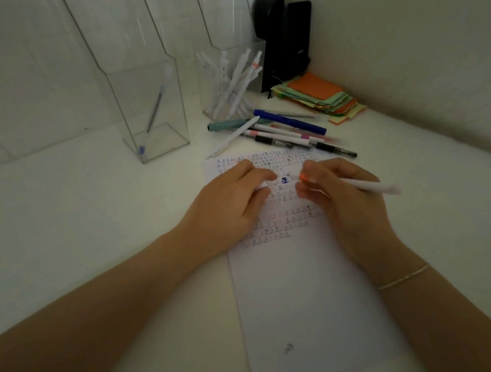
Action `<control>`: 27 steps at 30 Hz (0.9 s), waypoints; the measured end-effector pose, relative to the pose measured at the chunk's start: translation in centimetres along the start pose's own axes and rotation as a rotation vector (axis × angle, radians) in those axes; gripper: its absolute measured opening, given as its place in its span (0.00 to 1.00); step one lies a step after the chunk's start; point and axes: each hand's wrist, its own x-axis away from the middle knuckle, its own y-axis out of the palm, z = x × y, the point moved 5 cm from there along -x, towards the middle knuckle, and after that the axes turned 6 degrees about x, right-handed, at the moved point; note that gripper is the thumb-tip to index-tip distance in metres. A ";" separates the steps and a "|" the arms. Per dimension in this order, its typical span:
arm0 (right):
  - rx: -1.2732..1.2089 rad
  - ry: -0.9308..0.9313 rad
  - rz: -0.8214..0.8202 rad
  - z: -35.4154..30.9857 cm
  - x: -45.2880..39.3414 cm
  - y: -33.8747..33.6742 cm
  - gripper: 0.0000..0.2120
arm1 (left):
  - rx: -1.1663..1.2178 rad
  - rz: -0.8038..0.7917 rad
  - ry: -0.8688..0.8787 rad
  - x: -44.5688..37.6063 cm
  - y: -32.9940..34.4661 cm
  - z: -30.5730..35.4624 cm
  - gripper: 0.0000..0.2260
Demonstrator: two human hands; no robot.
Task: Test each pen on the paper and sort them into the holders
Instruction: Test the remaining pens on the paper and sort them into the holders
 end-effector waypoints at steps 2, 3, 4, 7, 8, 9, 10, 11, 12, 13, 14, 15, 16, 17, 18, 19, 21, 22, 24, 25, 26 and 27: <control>-0.256 0.091 0.010 0.3 -0.2 -0.3 0.10 | 0.094 0.000 -0.083 -0.1 -0.2 -0.2 0.12; -0.306 0.106 0.013 0.3 -0.3 -0.3 0.11 | 0.158 0.010 -0.133 -0.2 -0.3 -0.4 0.12; -0.304 0.104 0.012 0.2 -0.3 -0.3 0.12 | 0.221 0.021 -0.178 -0.2 -0.5 -0.5 0.11; -0.232 0.077 0.038 0.2 -0.3 -0.4 0.11 | 0.318 0.054 -0.242 -0.1 -0.6 -0.8 0.06; -0.220 0.071 0.047 0.2 -0.3 -0.4 0.11 | 0.327 0.057 -0.247 -0.1 -0.6 -0.8 0.06; -0.209 0.067 0.052 0.3 -0.4 -0.4 0.11 | 0.330 0.056 -0.247 -0.1 -0.6 -0.8 0.06; -0.197 0.064 0.053 0.3 -0.4 -0.5 0.12 | 0.328 0.054 -0.242 -0.1 -0.6 -0.8 0.06; -0.182 0.062 0.051 0.4 -0.5 -0.5 0.12 | 0.327 0.050 -0.238 -0.1 -0.6 -0.7 0.06; -0.166 0.058 0.045 0.4 -0.5 -0.5 0.13 | 0.324 0.044 -0.237 -0.1 -0.6 -0.7 0.06; -0.146 0.051 0.035 0.5 -0.5 -0.5 0.12 | 0.320 0.037 -0.236 -0.2 -0.5 -0.7 0.06; -0.123 0.042 0.022 0.5 -0.5 -0.4 0.12 | 0.313 0.031 -0.230 -0.2 -0.5 -0.7 0.06; -0.094 0.031 0.007 0.5 -0.5 -0.3 0.11 | 0.303 0.026 -0.221 -0.2 -0.5 -0.7 0.06; -0.063 0.018 -0.008 0.5 -0.4 -0.3 0.11 | 0.291 0.020 -0.210 -0.2 -0.4 -0.7 0.06; -0.025 0.002 -0.021 0.5 -0.4 -0.2 0.11 | 0.277 0.010 -0.197 -0.2 -0.4 -0.6 0.05; 0.026 -0.017 -0.032 0.5 -0.4 -0.1 0.11 | 0.261 0.001 -0.177 -0.2 -0.3 -0.6 0.04; 0.099 -0.040 -0.041 0.4 -0.3 0.0 0.10 | 0.239 -0.008 -0.145 -0.2 -0.3 -0.4 0.03; 0.227 -0.077 -0.060 0.4 -0.1 0.2 0.09 | 0.194 -0.028 -0.065 -0.1 -0.3 -0.1 0.03; 0.252 -0.082 -0.078 0.4 -0.1 0.3 0.10 | 0.185 -0.042 -0.034 -0.1 -0.2 0.0 0.03; 0.271 -0.091 -0.126 0.2 0.1 0.7 0.10 | 0.192 -0.084 0.013 0.0 -0.1 0.4 0.02; 0.287 -0.099 -0.154 0.2 0.1 0.9 0.10 | 0.190 -0.117 0.039 0.1 0.0 0.6 0.02; 0.310 -0.105 -0.181 0.0 0.3 1.1 0.10 | 0.183 -0.147 0.065 0.2 0.1 0.9 0.02; 0.331 -0.112 -0.206 -0.2 0.4 1.3 0.11 | 0.188 -0.164 0.077 0.3 0.2 1.0 0.04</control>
